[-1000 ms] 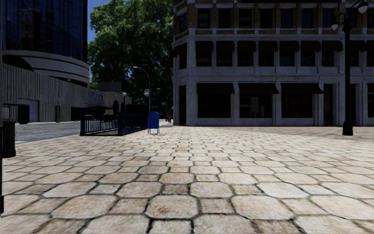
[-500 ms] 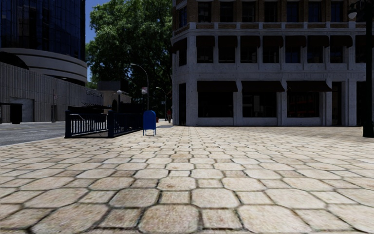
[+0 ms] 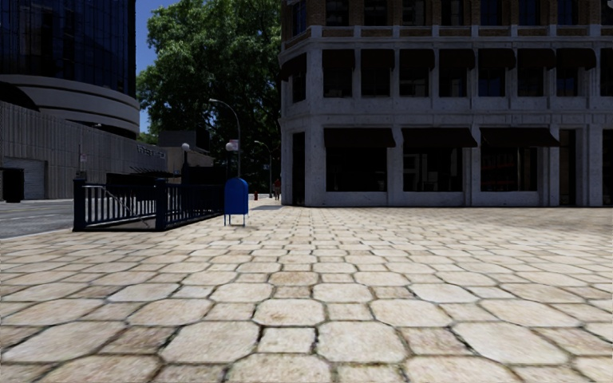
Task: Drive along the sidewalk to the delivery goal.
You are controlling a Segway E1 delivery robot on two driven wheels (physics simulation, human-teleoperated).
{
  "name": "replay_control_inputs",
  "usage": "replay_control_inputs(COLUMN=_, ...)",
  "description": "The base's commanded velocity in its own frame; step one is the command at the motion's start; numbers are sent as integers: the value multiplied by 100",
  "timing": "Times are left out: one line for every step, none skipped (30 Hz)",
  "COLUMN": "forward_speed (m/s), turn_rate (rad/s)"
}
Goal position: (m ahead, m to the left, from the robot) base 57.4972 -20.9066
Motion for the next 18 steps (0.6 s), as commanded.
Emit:
replay_control_inputs(forward_speed=200, turn_rate=0)
replay_control_inputs(forward_speed=200, turn_rate=0)
replay_control_inputs(forward_speed=200, turn_rate=0)
replay_control_inputs(forward_speed=200, turn_rate=0)
replay_control_inputs(forward_speed=200, turn_rate=0)
replay_control_inputs(forward_speed=200, turn_rate=0)
replay_control_inputs(forward_speed=200, turn_rate=0)
replay_control_inputs(forward_speed=200, turn_rate=0)
replay_control_inputs(forward_speed=200, turn_rate=0)
replay_control_inputs(forward_speed=200, turn_rate=0)
replay_control_inputs(forward_speed=200, turn_rate=0)
replay_control_inputs(forward_speed=200, turn_rate=0)
replay_control_inputs(forward_speed=200, turn_rate=0)
replay_control_inputs(forward_speed=200, turn_rate=0)
replay_control_inputs(forward_speed=200, turn_rate=0)
replay_control_inputs(forward_speed=200, turn_rate=0)
replay_control_inputs(forward_speed=200, turn_rate=0)
replay_control_inputs(forward_speed=200, turn_rate=0)
